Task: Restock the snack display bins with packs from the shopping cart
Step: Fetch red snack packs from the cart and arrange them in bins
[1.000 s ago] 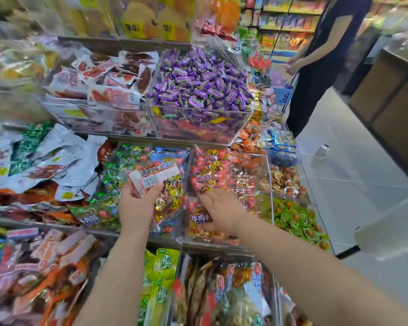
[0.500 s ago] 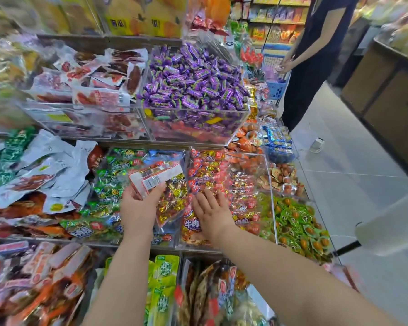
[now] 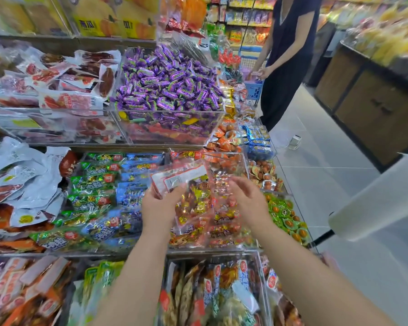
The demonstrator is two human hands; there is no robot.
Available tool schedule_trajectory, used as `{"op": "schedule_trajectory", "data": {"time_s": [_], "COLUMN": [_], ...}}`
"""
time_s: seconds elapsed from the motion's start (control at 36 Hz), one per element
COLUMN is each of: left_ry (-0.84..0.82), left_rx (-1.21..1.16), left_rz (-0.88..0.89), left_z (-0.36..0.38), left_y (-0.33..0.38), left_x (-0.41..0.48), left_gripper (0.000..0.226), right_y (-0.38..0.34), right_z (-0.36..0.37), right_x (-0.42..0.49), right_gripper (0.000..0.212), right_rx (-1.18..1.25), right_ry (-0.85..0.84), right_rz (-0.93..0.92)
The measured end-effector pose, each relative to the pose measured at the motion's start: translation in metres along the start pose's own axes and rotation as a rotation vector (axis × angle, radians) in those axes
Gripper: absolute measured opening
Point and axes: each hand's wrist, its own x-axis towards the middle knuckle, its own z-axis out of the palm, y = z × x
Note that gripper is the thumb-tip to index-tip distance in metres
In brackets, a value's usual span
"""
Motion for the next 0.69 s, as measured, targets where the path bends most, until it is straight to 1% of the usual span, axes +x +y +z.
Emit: {"op": "schedule_trajectory", "data": {"time_s": [0.03,0.06,0.08,0.11,0.14,0.19,0.22,0.25,0.33,0.39,0.42,0.47,0.5,0.56,0.61,0.69], "left_ry": [0.004,0.005,0.003,-0.004,-0.02,-0.062,-0.077,-0.09,-0.125,-0.118,-0.107,-0.069,-0.049,-0.039,-0.095,-0.202], "left_rx": [0.031,0.055,0.074,0.096,0.117,0.139,0.144,0.145,0.17,0.182,0.183,0.187,0.189,0.248,0.387,0.53], "left_rz": [0.026,0.052,0.073,0.089,0.096,0.092,0.083,0.072,0.057,0.06,0.059,0.052,0.063,0.113,0.158,0.167], "left_z": [0.005,0.01,0.015,0.019,0.024,0.035,0.04,0.045,0.056,0.061,0.065,0.075,0.081,0.093,0.106,0.124], "left_y": [0.0,0.0,0.0,0.001,0.001,0.002,0.001,-0.001,-0.006,-0.009,-0.01,-0.009,-0.008,-0.008,-0.01,-0.018], "left_x": [-0.002,-0.004,-0.006,-0.007,-0.008,-0.008,-0.007,-0.006,0.0,0.008,0.012,0.022,0.028,0.039,0.05,0.068], "left_gripper": [0.029,0.031,0.031,0.029,0.029,0.03,0.031,0.031,0.033,0.034,0.04,0.059,0.064,0.064,0.067,0.074], "right_y": [0.007,0.014,0.022,0.031,0.038,0.05,0.057,0.063,0.075,0.077,0.078,0.079,0.08,0.08,0.082,0.083], "right_z": [-0.006,-0.013,-0.018,-0.021,-0.022,-0.018,-0.015,-0.011,-0.003,-0.003,-0.003,-0.004,-0.003,-0.003,-0.003,-0.003], "right_x": [0.006,0.013,0.019,0.025,0.028,0.03,0.029,0.029,0.03,0.031,0.032,0.032,0.031,0.03,0.03,0.03], "right_gripper": [0.029,0.043,0.054,0.059,0.057,0.039,0.032,0.028,0.025,0.026,0.026,0.02,0.017,0.022,0.023,0.021], "right_rx": [-0.122,-0.236,-0.331,-0.403,-0.446,-0.457,-0.434,-0.407,-0.292,-0.273,-0.281,-0.293,-0.287,-0.259,-0.233,-0.22], "right_ry": [0.11,0.175,0.191,0.165,0.101,-0.061,-0.115,-0.133,-0.07,-0.069,-0.081,-0.088,-0.085,-0.084,-0.094,-0.096], "right_rz": [-0.004,0.028,0.091,0.171,0.243,0.321,0.335,0.348,0.384,0.375,0.374,0.381,0.387,0.392,0.397,0.389]}}
